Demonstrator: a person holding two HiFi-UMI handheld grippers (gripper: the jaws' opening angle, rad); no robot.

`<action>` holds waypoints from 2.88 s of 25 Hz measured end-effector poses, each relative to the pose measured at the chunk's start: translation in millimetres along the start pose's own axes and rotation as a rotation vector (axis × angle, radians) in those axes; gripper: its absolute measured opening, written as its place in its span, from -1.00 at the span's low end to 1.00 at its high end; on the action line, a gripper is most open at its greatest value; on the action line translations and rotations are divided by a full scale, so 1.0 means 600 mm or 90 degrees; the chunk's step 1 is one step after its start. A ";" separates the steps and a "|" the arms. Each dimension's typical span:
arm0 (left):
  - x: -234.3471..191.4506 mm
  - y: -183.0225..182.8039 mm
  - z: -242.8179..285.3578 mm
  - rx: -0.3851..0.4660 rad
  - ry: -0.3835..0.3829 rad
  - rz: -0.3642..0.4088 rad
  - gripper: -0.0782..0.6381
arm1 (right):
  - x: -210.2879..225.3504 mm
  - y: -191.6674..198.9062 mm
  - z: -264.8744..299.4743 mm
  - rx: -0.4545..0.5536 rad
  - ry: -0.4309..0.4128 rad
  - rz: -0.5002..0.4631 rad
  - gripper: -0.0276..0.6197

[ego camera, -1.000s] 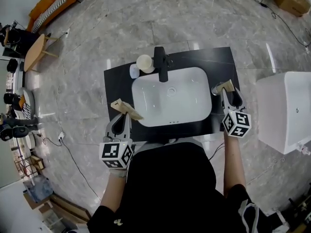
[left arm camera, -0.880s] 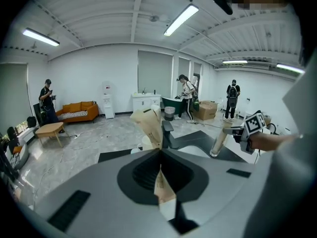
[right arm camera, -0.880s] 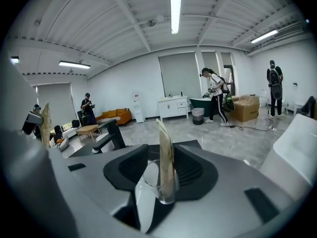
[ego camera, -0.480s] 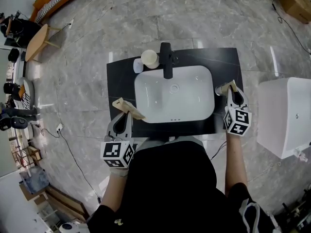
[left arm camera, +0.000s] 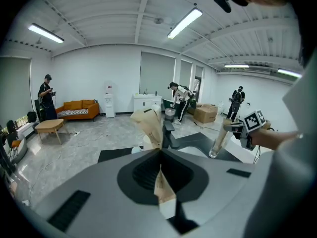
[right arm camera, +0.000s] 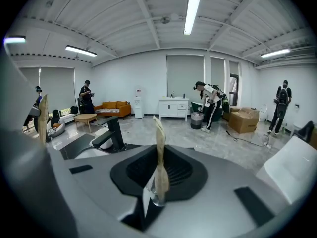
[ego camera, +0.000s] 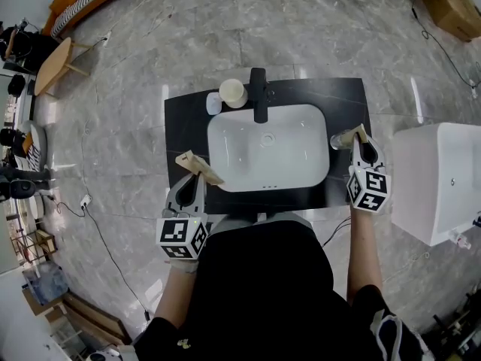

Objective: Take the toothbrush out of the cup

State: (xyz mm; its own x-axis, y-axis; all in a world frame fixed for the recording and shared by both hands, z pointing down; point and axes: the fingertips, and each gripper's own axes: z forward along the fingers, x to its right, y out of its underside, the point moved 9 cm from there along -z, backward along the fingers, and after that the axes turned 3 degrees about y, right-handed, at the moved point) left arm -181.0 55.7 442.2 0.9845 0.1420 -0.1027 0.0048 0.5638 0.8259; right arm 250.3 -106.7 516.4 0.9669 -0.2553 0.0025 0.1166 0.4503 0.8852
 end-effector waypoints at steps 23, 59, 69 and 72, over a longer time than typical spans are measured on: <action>-0.017 -0.021 0.008 0.075 0.134 0.001 -0.72 | -0.106 -0.168 -0.202 0.094 -0.022 -0.075 -0.73; 0.060 -0.039 0.065 0.046 0.299 0.084 -0.72 | -0.196 0.027 -0.294 0.009 -0.021 0.027 -0.73; 0.066 -0.046 0.084 0.037 0.308 0.081 -0.72 | -0.188 0.017 -0.281 0.014 -0.032 0.037 -0.73; 0.068 -0.048 0.090 0.037 0.311 0.083 -0.72 | -0.185 0.016 -0.277 0.015 -0.037 0.038 -0.73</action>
State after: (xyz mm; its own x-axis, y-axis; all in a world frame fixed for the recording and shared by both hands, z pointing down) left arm -131.7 1.4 443.9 0.7806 0.5800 -0.2331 -0.0893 0.4725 0.8768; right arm 181.8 68.1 447.3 0.9569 -0.2786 0.0817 0.0535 0.4459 0.8935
